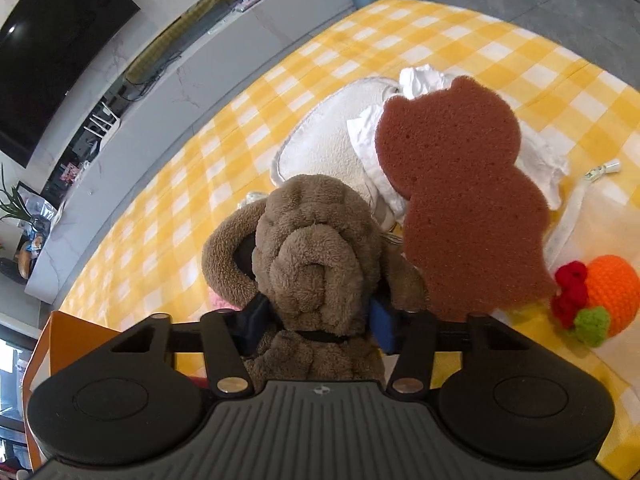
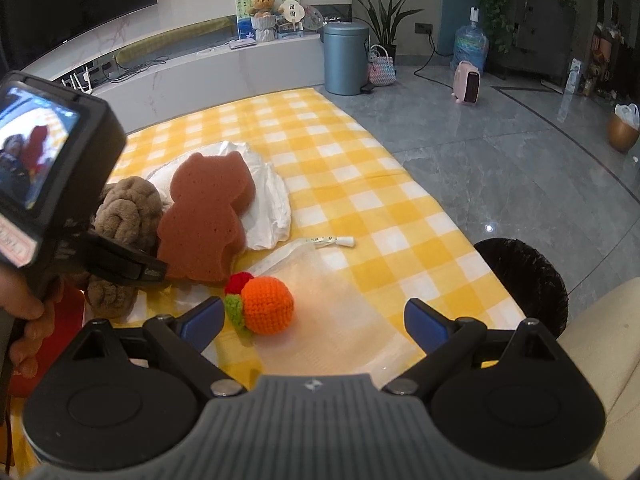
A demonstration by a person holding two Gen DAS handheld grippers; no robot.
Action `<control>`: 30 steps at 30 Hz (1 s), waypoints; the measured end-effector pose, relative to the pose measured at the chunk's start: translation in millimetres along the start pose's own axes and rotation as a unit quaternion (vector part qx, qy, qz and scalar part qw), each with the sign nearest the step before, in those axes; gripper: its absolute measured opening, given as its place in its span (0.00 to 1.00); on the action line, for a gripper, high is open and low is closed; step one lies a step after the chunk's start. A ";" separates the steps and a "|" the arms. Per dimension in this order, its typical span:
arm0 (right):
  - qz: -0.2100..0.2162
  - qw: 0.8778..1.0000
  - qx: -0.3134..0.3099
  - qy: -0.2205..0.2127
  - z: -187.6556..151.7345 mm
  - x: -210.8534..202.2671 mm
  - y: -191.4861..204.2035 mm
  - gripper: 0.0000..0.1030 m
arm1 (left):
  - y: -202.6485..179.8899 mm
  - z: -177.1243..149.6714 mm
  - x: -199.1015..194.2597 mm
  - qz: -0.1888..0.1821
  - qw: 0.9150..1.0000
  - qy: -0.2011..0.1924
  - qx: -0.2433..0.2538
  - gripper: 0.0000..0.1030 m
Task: Organize soft objects
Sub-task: 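Lift the plush dog with the left tool while the right tool grasps the crocheted orange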
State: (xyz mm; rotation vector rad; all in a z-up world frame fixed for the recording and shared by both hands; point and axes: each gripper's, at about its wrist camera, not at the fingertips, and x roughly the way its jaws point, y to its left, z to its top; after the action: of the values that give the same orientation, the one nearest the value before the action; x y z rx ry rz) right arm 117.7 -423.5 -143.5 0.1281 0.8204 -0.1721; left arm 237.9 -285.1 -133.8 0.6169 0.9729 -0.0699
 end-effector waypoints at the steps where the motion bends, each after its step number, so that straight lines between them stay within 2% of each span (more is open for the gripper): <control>1: 0.001 1.000 0.002 0.002 -0.1 1.3 -0.6 0.92 | -0.4 -1.4 -2.1 0.000 1.000 -0.003 0.002 0.55; 5: 0.006 1.000 0.004 0.004 -0.8 2.7 -1.6 0.91 | -0.4 -8.6 -12.2 -0.010 1.000 -0.021 0.013 0.52; 11: 0.013 1.000 0.007 0.009 -1.3 4.4 -2.3 0.90 | 7.6 -31.8 -47.4 -0.024 0.997 -0.074 0.010 0.52; 19: 0.037 0.999 0.012 0.030 6.4 20.2 0.9 0.86 | 21.2 -73.2 -75.9 -0.123 0.987 -0.099 -0.022 0.52; 25: 0.023 0.998 -0.013 0.064 15.0 44.4 20.9 0.84 | 45.8 -62.8 -90.0 -0.162 0.979 -0.116 -0.045 0.52; 27: 0.014 0.997 -0.012 0.072 18.6 52.9 25.4 0.82 | 52.7 -58.7 -88.0 -0.180 0.977 -0.109 -0.040 0.52; 30: 0.013 0.996 -0.007 0.085 22.7 66.6 27.6 0.81 | 59.6 -59.4 -87.9 -0.190 0.974 -0.105 -0.057 0.52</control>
State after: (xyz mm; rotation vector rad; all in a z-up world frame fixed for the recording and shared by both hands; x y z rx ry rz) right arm 184.0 -407.5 -175.9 0.1422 0.9898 -0.1328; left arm 162.0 -223.6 -61.2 0.3041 0.8710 -0.4091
